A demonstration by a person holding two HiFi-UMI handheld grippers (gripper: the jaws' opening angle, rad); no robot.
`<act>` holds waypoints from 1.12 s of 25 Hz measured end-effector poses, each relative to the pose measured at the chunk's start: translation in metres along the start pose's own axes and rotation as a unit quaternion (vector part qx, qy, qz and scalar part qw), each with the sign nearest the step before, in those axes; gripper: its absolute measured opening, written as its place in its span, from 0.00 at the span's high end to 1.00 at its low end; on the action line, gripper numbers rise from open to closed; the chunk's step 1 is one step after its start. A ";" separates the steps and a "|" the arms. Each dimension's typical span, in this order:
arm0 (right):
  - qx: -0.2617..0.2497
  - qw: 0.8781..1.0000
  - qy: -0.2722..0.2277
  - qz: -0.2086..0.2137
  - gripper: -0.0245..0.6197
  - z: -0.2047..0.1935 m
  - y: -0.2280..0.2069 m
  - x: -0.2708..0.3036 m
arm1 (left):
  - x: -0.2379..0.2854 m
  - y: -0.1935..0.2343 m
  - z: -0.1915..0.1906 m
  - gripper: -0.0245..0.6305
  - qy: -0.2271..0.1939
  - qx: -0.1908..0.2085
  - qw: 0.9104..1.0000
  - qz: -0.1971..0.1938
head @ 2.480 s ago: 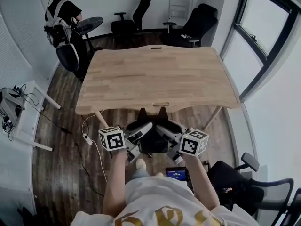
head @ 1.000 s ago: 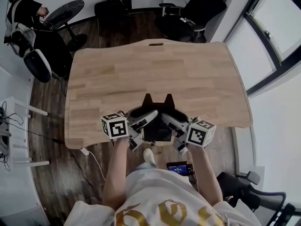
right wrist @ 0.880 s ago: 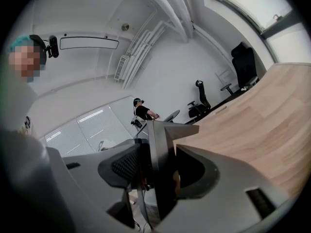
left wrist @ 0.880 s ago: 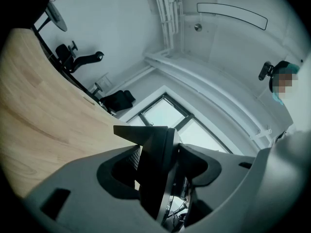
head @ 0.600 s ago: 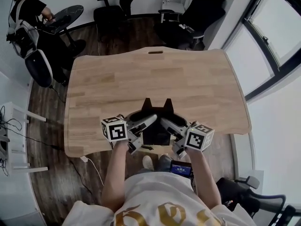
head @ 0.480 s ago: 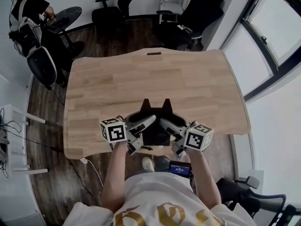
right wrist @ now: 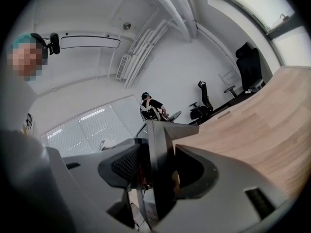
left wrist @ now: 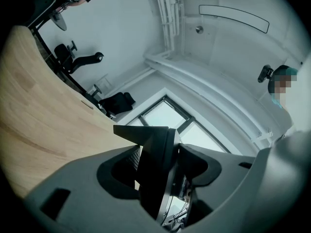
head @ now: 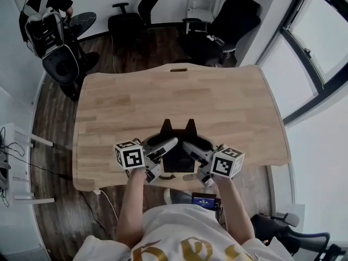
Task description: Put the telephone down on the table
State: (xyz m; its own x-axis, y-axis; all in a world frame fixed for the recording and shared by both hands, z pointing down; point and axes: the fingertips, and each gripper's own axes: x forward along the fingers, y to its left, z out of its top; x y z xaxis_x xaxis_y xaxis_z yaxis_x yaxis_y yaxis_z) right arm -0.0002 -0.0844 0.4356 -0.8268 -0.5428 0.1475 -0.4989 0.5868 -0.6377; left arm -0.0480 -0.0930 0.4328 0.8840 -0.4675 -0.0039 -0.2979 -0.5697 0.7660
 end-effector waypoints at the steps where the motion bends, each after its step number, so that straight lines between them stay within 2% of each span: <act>1: 0.000 1.000 0.000 0.001 0.63 0.000 -0.002 0.001 | 0.001 0.002 0.001 0.60 0.000 0.000 1.000 0.001; 13: 0.019 1.000 0.014 0.002 0.63 0.000 -0.033 0.019 | 0.015 0.035 0.004 0.60 0.006 -0.015 1.000 0.013; 28: 0.060 0.997 0.054 -0.011 0.62 -0.009 -0.101 0.046 | 0.046 0.102 -0.002 0.60 0.015 -0.052 0.998 0.029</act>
State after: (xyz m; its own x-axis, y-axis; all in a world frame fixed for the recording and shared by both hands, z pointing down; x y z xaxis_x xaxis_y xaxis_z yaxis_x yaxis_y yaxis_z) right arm 0.0105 -0.1632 0.5138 -0.8427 -0.4829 0.2380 -0.4872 0.4959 -0.7188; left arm -0.0373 -0.1713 0.5116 0.8769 -0.4767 0.0613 -0.3122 -0.4680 0.8268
